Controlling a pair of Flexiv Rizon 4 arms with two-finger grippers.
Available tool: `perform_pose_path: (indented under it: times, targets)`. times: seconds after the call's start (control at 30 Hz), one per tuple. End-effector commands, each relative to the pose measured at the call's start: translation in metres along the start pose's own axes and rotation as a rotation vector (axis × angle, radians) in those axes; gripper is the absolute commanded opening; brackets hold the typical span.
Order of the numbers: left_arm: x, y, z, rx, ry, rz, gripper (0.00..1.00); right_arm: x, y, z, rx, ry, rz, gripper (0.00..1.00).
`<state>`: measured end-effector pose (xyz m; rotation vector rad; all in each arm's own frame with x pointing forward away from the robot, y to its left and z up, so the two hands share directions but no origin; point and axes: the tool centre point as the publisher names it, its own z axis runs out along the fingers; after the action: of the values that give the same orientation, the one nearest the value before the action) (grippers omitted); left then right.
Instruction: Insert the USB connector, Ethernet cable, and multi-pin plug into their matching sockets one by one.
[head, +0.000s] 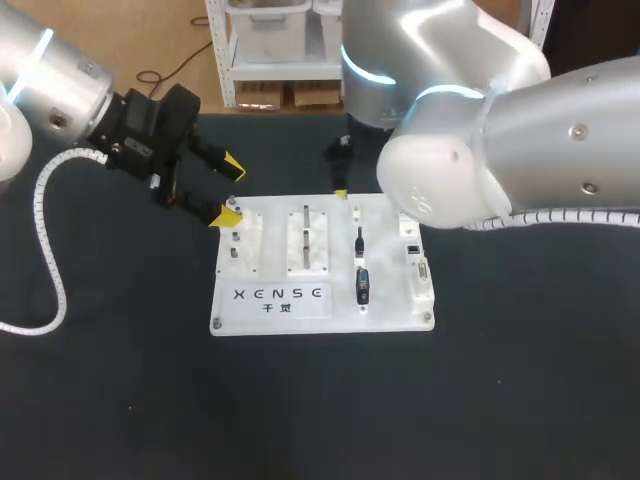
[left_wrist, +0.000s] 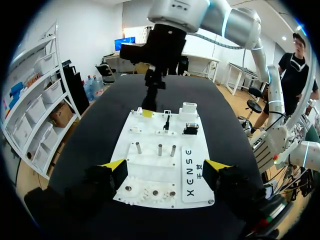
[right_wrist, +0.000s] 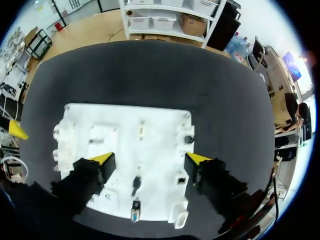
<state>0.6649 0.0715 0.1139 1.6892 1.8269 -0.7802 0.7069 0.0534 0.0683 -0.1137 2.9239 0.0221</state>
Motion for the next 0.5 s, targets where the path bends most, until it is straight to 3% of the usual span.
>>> perform_pose_path:
  times: [0.03, 0.5]
  targets:
    - [0.001, -0.001, 0.000, -0.002, -0.003, 0.002, 1.00, 0.018, 0.007, -0.001, -0.003, -0.003, -0.006, 1.00]
    - [0.001, -0.001, 0.000, -0.002, -0.003, 0.002, 1.00, 0.053, 0.014, 0.022, -0.028, 0.078, 0.041, 1.00]
